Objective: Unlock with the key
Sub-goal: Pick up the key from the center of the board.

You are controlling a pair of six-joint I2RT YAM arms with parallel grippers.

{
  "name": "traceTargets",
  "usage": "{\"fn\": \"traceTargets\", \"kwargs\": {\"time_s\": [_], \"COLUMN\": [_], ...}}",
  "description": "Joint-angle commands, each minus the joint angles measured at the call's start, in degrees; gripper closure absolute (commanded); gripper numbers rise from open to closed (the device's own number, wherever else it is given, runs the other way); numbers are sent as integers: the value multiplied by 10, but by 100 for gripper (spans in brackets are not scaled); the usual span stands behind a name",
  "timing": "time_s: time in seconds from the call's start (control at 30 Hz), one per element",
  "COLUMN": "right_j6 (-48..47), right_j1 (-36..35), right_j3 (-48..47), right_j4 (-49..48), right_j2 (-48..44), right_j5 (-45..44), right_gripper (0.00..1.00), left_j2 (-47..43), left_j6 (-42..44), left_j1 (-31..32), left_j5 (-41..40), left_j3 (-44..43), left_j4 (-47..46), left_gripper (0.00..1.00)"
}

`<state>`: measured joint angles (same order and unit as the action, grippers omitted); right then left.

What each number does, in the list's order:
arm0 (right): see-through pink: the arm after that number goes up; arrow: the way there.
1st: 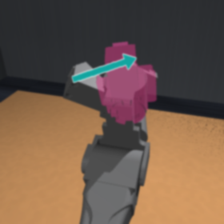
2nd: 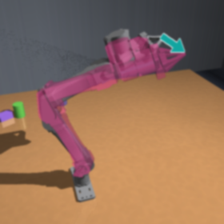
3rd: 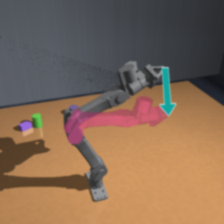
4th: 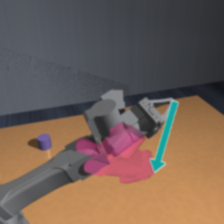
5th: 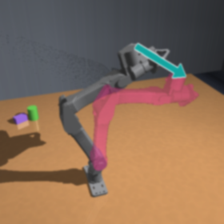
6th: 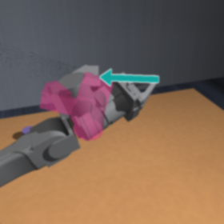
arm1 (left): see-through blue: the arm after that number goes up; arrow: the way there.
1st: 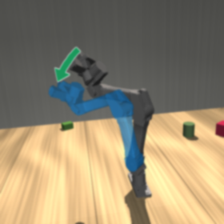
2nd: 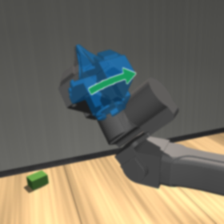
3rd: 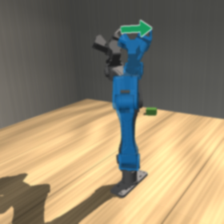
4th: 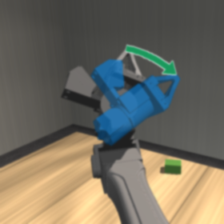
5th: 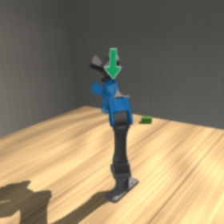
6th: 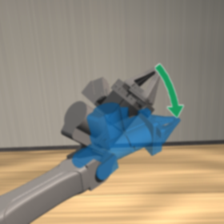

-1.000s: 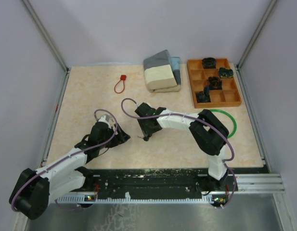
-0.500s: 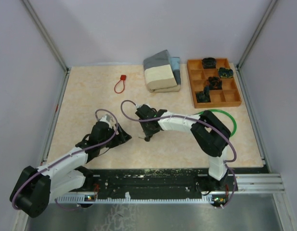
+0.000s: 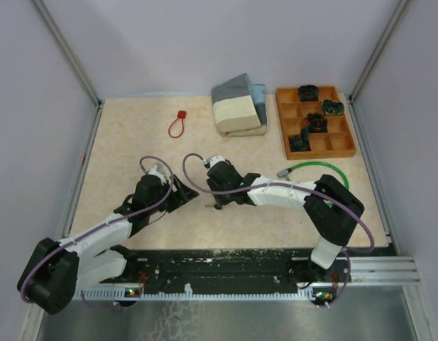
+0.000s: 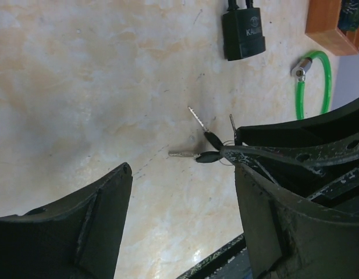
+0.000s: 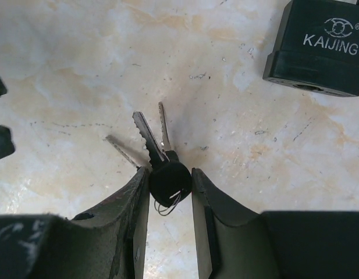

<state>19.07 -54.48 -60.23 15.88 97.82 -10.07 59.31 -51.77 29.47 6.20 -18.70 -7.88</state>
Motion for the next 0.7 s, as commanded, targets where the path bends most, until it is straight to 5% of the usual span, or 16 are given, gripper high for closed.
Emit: {"fn": "traceTargets", "kwargs": {"time_s": [0.0, 0.67], "right_j6": [-12, -30], "right_j1": [-12, -52], "right_j3": [22, 61], "right_j4": [-74, -142], "right_j2": [-61, -80], "right_j5": [-14, -60], "right_gripper": [80, 81], "left_j2": [28, 159], "left_j6": [-26, -82], "left_j1": [-2, -1], "left_j5": [44, 106], "left_j3": [-32, -59], "left_j4": [-63, -188], "left_gripper": [25, 43]}}
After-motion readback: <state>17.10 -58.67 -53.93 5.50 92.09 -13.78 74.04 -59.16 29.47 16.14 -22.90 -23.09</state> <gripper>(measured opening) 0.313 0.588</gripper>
